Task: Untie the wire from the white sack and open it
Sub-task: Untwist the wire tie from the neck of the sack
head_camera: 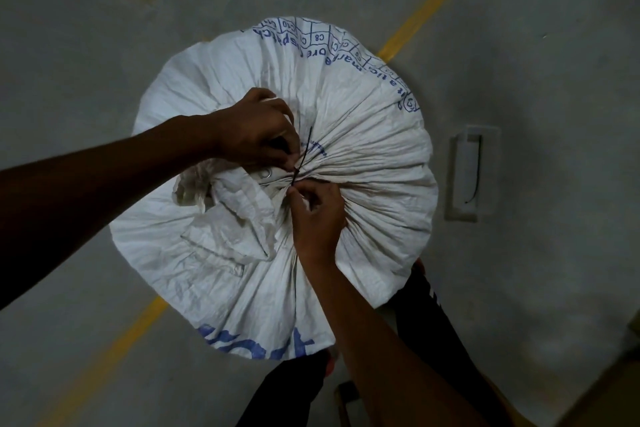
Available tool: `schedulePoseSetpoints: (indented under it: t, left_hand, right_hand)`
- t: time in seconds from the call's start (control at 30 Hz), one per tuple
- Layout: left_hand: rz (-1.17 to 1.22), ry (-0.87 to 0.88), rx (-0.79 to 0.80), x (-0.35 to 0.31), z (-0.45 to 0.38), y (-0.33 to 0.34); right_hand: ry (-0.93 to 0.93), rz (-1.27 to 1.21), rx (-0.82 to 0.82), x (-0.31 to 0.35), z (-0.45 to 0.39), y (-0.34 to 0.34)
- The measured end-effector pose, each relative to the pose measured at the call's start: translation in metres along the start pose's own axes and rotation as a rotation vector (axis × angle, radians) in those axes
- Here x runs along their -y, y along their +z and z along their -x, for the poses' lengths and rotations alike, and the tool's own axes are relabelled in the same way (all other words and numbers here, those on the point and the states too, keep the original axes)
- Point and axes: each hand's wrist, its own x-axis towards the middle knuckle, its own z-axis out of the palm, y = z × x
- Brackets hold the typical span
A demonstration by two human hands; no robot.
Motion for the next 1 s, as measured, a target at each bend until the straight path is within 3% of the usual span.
schedulePoseSetpoints:
  t: [0.43, 0.7, 1.0]
  left_hand:
    - [0.312, 0.04, -0.216, -0.019, -0.013, -0.012]
    - [0.333, -0.025, -0.183, -0.029, -0.015, -0.002]
    - [0.302, -0.057, -0.087, -0.028, -0.014, -0.002]
  right_hand:
    - [0.059, -0.148, 0.072, 0.004, -0.02, -0.027]
    - [-0.094, -0.135, 0.242, -0.012, -0.023, -0.05]
    - [0.147, -0.383, 0.349, -0.022, -0.028, -0.053]
